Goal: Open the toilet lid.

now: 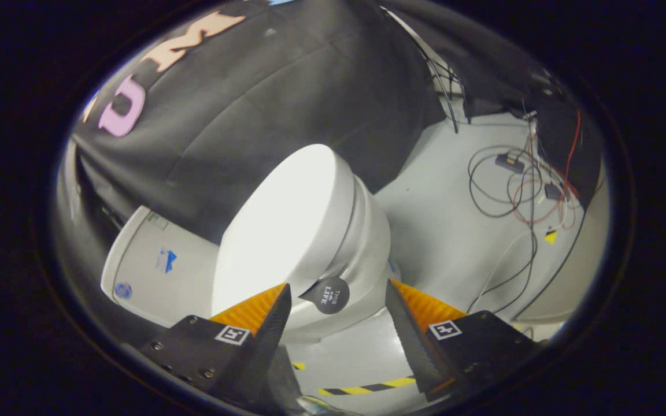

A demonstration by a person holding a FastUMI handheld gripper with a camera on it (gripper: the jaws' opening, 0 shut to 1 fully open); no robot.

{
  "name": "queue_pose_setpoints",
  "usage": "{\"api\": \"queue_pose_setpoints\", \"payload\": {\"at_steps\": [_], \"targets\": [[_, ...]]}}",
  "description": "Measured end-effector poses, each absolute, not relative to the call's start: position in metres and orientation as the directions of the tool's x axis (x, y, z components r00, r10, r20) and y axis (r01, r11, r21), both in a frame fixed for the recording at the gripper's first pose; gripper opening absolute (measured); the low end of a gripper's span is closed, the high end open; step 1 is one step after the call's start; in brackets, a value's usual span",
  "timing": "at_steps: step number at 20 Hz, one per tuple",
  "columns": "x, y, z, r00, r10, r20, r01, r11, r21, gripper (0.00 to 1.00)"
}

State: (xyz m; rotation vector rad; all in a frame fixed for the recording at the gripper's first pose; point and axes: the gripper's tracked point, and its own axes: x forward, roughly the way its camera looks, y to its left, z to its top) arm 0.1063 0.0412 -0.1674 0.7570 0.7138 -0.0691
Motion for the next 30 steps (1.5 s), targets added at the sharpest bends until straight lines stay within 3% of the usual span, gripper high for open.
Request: {"api": "queue_pose_setpoints", "payload": {"at_steps": [1, 4, 8, 10, 12, 14, 20, 21, 22, 30], "targets": [[0.109, 0.044, -0.171, 0.761, 0.206, -0.615, 0.323, 0.701, 0.636, 0.96], [0.115, 0.053, -0.185, 0.735, 0.262, -0.625, 0.388, 0.593, 0.706, 0.79], [0.125, 0.063, -0.191, 0.727, 0.298, -0.618, 0.436, 0.495, 0.752, 0.79], [0.132, 0.063, -0.183, 0.742, 0.314, -0.593, 0.410, 0.487, 0.771, 0.36], [0.121, 0.047, -0.183, 0.736, 0.276, -0.619, 0.419, 0.533, 0.735, 0.37], [0.131, 0.062, -0.184, 0.750, 0.296, -0.591, 0.392, 0.521, 0.758, 0.06], [0.130, 0.068, -0.171, 0.773, 0.325, -0.545, 0.297, 0.574, 0.763, 0.03], [0.089, 0.038, -0.131, 0.787, 0.323, -0.525, 0.289, 0.559, 0.777, 0.03], [0.129, 0.064, -0.159, 0.790, 0.315, -0.527, 0.289, 0.567, 0.772, 0.01], [0.128, 0.074, -0.115, 0.807, 0.332, -0.489, 0.250, 0.558, 0.791, 0.01]]}}
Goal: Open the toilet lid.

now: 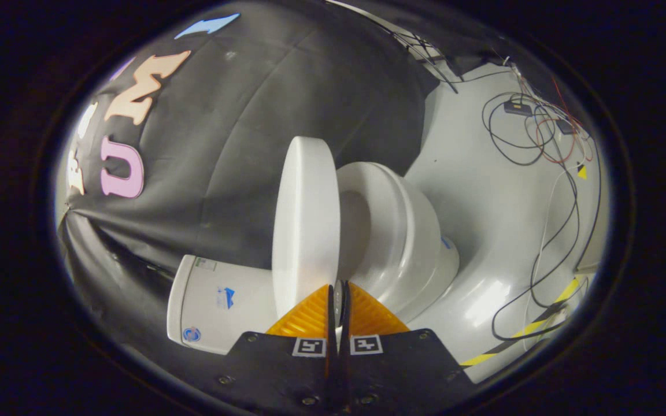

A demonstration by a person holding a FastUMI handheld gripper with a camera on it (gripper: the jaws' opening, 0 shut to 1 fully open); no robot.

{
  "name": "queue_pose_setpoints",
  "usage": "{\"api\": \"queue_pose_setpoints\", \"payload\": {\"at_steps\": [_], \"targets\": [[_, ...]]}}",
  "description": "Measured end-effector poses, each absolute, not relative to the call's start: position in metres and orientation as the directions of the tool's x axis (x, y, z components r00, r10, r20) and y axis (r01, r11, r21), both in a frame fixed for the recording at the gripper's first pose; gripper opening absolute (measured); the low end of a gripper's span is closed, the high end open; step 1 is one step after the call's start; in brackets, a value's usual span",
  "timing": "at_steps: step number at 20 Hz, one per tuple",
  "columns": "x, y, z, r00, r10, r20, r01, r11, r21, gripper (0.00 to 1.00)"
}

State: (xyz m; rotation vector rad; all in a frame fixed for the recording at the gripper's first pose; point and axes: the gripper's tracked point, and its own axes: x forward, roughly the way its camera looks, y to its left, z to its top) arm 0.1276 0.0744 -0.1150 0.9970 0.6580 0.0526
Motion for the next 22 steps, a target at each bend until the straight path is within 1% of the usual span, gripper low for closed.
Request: {"api": "queue_pose_setpoints", "payload": {"at_steps": [4, 8, 11, 17, 22], "targets": [[0.125, 0.084, -0.089, 0.809, 0.345, -0.475, 0.176, 0.630, 0.757, 0.01], [0.122, 0.100, -0.056, 0.825, 0.380, -0.418, 0.102, 0.628, 0.772, 0.01], [0.120, 0.109, -0.042, 0.832, 0.387, -0.397, 0.064, 0.644, 0.762, 0.01], [0.121, 0.110, -0.039, 0.842, 0.395, -0.367, 0.015, 0.663, 0.748, 0.01], [0.121, 0.115, -0.041, 0.853, 0.380, -0.357, -0.024, 0.712, 0.701, 0.01]]}}
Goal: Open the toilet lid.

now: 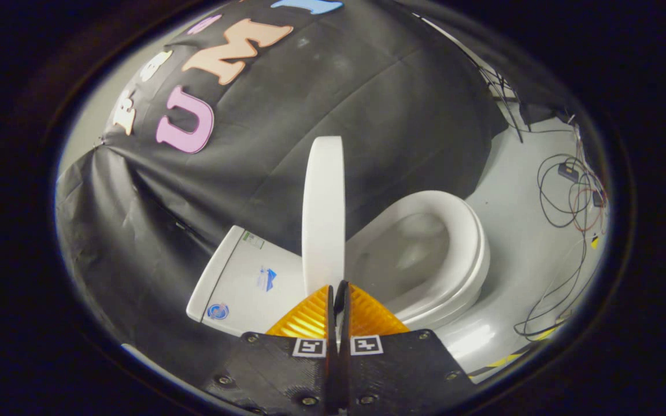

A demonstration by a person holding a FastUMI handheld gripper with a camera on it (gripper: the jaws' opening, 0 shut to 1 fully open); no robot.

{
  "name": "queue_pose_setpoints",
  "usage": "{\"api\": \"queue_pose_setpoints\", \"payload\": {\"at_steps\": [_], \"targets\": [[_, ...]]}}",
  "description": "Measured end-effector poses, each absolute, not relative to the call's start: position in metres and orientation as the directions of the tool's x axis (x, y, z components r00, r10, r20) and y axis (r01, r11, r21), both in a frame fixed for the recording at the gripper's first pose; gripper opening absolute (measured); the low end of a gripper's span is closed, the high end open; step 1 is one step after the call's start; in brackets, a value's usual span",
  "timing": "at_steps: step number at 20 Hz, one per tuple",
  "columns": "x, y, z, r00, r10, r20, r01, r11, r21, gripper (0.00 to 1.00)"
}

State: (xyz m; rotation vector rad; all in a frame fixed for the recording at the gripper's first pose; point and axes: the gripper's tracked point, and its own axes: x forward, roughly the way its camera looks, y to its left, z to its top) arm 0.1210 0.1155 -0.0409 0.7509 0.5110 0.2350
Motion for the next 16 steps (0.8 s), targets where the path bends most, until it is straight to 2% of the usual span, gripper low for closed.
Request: {"api": "queue_pose_setpoints", "payload": {"at_steps": [16], "targets": [[0.1246, 0.1220, -0.0372, 0.875, 0.385, -0.293, -0.126, 0.767, 0.630, 0.01]]}}
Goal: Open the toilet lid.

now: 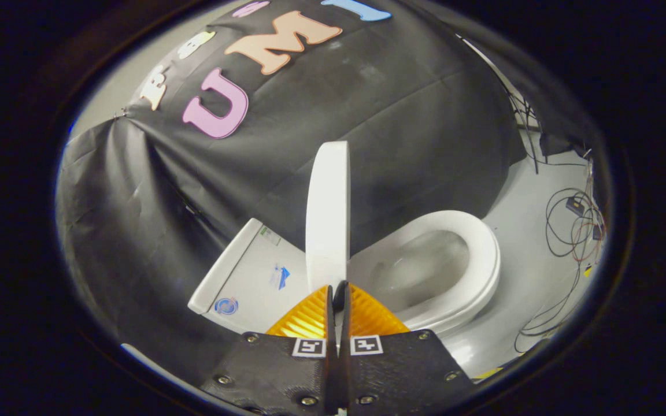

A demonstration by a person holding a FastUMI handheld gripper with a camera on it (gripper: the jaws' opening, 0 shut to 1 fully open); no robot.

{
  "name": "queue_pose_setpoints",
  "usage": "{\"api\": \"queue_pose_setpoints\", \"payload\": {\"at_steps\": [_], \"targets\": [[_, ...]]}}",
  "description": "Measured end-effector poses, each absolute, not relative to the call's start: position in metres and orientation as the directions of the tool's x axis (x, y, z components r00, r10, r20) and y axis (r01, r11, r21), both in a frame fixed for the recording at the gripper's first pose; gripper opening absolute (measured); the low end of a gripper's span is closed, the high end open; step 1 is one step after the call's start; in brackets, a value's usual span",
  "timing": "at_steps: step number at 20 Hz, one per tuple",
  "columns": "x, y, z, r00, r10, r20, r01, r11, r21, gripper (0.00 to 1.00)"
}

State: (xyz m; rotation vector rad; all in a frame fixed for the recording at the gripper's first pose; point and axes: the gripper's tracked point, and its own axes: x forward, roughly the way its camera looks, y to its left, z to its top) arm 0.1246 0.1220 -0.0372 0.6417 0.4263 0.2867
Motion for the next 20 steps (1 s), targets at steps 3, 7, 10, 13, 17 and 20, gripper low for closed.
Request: {"api": "queue_pose_setpoints", "payload": {"at_steps": [3, 7, 10, 13, 17, 20], "targets": [[0.126, 0.125, -0.039, 0.875, 0.397, -0.277, -0.154, 0.771, 0.617, 0.01], [0.126, 0.125, -0.036, 0.875, 0.411, -0.256, -0.196, 0.784, 0.589, 0.01], [0.127, 0.129, -0.036, 0.877, 0.423, -0.228, -0.228, 0.784, 0.577, 0.01], [0.127, 0.134, -0.038, 0.877, 0.436, -0.203, -0.263, 0.788, 0.557, 0.01], [0.128, 0.135, -0.036, 0.877, 0.445, -0.182, -0.307, 0.809, 0.500, 0.02], [0.129, 0.138, -0.035, 0.874, 0.455, -0.168, -0.337, 0.819, 0.465, 0.02]]}}
